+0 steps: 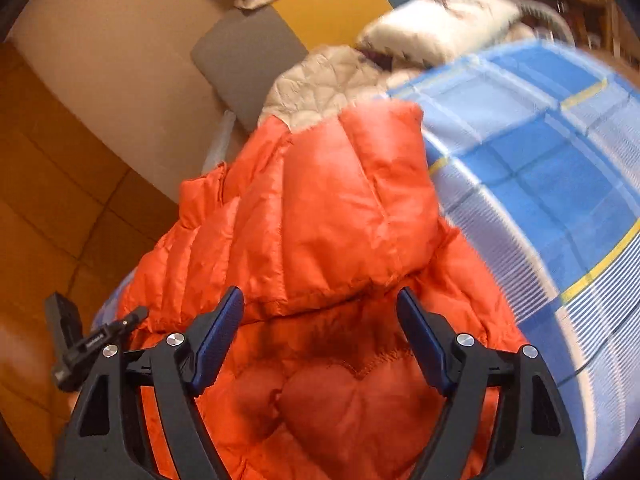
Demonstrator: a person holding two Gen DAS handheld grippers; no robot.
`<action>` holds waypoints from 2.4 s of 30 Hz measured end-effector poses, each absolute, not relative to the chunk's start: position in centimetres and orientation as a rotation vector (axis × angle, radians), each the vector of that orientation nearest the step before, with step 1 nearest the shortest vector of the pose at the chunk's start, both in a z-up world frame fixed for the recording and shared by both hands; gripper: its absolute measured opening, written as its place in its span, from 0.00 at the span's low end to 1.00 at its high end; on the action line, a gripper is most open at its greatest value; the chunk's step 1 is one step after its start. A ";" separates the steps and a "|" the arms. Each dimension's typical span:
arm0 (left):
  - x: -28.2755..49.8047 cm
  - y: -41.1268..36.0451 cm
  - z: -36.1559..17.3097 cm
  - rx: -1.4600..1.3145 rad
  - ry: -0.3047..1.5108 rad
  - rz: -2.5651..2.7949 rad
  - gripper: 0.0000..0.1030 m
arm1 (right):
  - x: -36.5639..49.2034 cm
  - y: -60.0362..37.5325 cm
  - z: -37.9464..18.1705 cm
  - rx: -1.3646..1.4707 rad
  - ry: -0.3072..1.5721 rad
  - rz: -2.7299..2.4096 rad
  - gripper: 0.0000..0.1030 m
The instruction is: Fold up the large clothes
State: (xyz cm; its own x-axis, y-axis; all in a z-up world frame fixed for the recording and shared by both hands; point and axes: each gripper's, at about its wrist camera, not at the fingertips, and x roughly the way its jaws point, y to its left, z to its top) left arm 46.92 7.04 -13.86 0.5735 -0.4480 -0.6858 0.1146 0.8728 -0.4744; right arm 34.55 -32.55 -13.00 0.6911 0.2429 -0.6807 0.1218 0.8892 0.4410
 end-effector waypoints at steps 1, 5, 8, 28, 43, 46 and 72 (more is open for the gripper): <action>46.7 7.2 -14.0 -0.403 0.906 -0.327 0.08 | 34.6 -32.4 -12.8 0.472 0.803 0.062 0.73; 45.9 8.2 -15.1 -0.395 0.927 -0.299 0.09 | 36.4 -32.4 -14.4 0.460 0.859 0.006 0.73; 45.0 8.5 -15.3 -0.398 0.914 -0.274 0.18 | 37.2 -32.3 -16.2 0.441 0.917 -0.034 0.73; 42.8 7.4 -14.3 -0.115 0.941 -0.240 0.50 | 39.4 -31.0 -17.5 0.291 0.987 -0.120 0.74; 30.2 18.0 -12.9 -0.303 0.833 -0.030 0.69 | 31.1 -24.2 -15.5 0.108 0.937 0.041 0.82; 28.5 21.2 -13.6 -0.329 0.832 0.009 0.69 | 29.5 -22.9 -15.5 0.057 0.923 0.082 0.82; 27.5 39.5 -18.3 -0.708 0.763 0.359 0.16 | 27.8 -22.1 -17.2 -0.009 0.958 0.035 0.82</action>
